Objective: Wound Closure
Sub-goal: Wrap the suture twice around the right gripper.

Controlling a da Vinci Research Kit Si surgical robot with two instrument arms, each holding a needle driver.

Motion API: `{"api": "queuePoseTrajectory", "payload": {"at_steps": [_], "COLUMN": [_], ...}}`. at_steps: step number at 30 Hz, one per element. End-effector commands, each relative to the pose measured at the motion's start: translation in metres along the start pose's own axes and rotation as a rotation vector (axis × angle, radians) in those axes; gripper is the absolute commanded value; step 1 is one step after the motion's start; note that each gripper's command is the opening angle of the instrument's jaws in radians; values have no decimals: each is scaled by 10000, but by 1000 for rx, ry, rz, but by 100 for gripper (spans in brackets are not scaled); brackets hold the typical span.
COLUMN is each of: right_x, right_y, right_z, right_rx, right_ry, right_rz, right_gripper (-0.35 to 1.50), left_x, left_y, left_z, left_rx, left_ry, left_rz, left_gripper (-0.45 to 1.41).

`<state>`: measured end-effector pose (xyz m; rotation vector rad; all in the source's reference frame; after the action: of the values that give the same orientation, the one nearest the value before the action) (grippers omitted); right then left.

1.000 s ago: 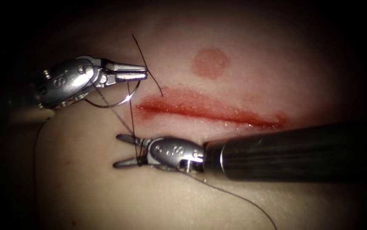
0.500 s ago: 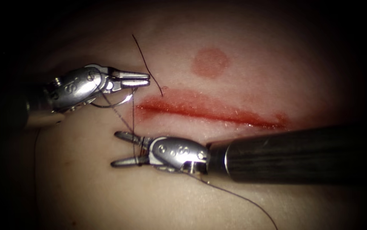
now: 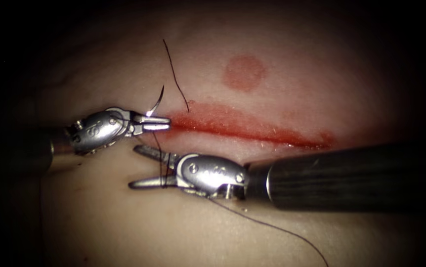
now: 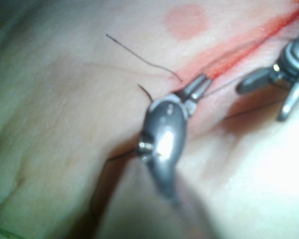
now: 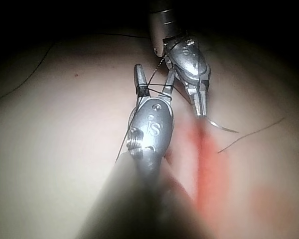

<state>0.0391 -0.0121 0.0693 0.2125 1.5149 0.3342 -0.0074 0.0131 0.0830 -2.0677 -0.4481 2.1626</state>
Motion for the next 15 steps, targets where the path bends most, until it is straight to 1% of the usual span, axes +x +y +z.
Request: {"api": "queuePoseTrajectory", "payload": {"at_steps": [1, 6, 7, 15], "right_x": [-4, 7, 11, 18], "right_y": [-1, 11, 16, 29], "right_z": [2, -7, -9, -18], "right_rx": [-7, -56, -81, -160], "right_ry": [6, 37, 44, 39], "right_rz": [4, 8, 1, -4], "right_gripper": [141, 140, 140, 140], "left_x": [-9, -21, -23, -15], "left_y": [4, 24, 29, 47], "left_z": [4, -6, -8, -3], "left_rx": [-6, -17, -18, -13], "left_ry": [3, -1, 1, 9], "left_rz": [0, -9, -13, -16], "left_gripper": [-35, -35, -35, -35]}}
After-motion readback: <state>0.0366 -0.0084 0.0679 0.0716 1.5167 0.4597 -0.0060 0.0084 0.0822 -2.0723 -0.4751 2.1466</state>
